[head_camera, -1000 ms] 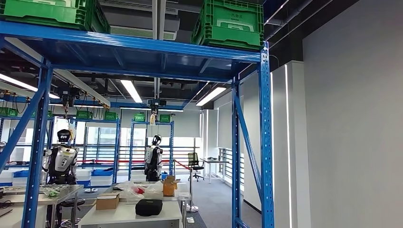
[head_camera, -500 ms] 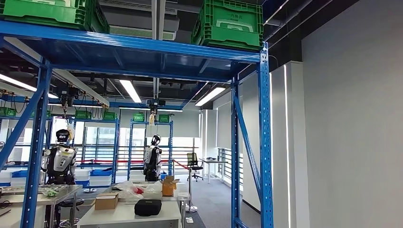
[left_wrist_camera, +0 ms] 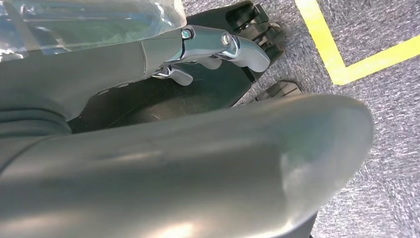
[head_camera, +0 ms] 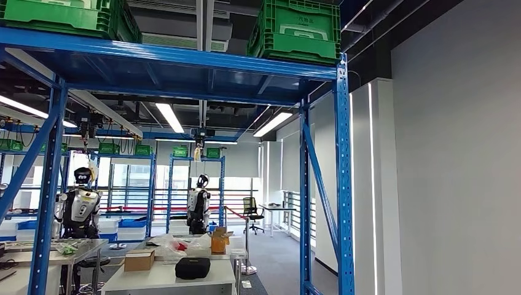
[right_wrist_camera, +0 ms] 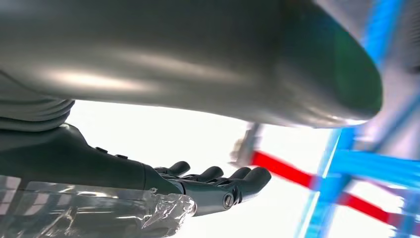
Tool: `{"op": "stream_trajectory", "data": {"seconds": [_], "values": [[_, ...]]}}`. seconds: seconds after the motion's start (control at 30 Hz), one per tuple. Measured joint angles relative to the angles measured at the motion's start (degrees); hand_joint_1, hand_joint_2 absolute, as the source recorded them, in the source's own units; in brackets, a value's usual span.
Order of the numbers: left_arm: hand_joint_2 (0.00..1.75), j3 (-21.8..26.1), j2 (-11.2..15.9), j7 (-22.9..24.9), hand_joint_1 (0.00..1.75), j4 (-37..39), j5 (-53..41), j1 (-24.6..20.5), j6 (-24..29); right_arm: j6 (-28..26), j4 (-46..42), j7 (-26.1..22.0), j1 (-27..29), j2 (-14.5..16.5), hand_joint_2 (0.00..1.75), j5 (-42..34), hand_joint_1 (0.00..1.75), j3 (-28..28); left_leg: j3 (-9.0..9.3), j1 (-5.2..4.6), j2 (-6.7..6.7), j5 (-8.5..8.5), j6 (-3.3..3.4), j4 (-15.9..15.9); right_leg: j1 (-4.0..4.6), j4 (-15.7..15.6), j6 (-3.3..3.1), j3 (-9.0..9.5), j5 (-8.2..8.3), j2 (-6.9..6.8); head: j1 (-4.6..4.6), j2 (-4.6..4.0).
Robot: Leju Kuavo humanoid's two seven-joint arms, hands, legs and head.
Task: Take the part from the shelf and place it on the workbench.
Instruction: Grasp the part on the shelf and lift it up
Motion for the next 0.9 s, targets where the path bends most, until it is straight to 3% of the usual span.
{"op": "stream_trajectory", "data": {"seconds": [0.23, 0.43, 0.67, 0.9], "values": [[0.0, 0.52, -0.01, -0.04, 0.0, 0.02, -0.29, 0.24, 0.05, 1.16, -6.66, 0.0, 4.14, -0.69, 0.0, 3.74, 0.0, -11.76, 0.05, 0.0, 0.02, 0.01, 0.0, -0.02, 0.01, 0.01, 0.0, -0.01, 0.0, 0.05, 0.03, 0.0], [0.0, 0.83, -0.07, -0.2, 0.0, 0.04, -0.72, 0.34, -0.02, -2.01, -9.78, 0.0, 3.36, -1.39, 0.0, 1.16, 0.0, -13.88, 0.09, 0.0, 0.05, 0.02, -0.01, -0.03, 0.01, 0.03, 0.0, 0.03, 0.0, 0.11, 0.04, 0.0], [0.0, 1.02, -0.1, 0.45, 0.0, 0.04, -2.17, 0.29, -0.78, -6.82, -10.17, 0.0, -2.48, -1.86, 0.0, -4.84, 0.0, -10.53, 0.09, 0.0, 0.11, 0.06, -0.06, -0.04, 0.01, 0.05, -0.02, 0.04, 0.02, 0.14, 0.03, 0.0], [0.0, 1.06, -0.11, 0.76, 0.0, 0.07, -3.57, 0.29, -1.81, -9.27, -10.07, -0.17, -10.03, -2.58, 0.0, -18.31, 0.0, 0.06, 0.08, 0.01, 0.06, 0.1, -0.11, -0.06, 0.02, 0.07, -0.03, 0.03, 0.02, 0.08, 0.03, 0.0]]}}
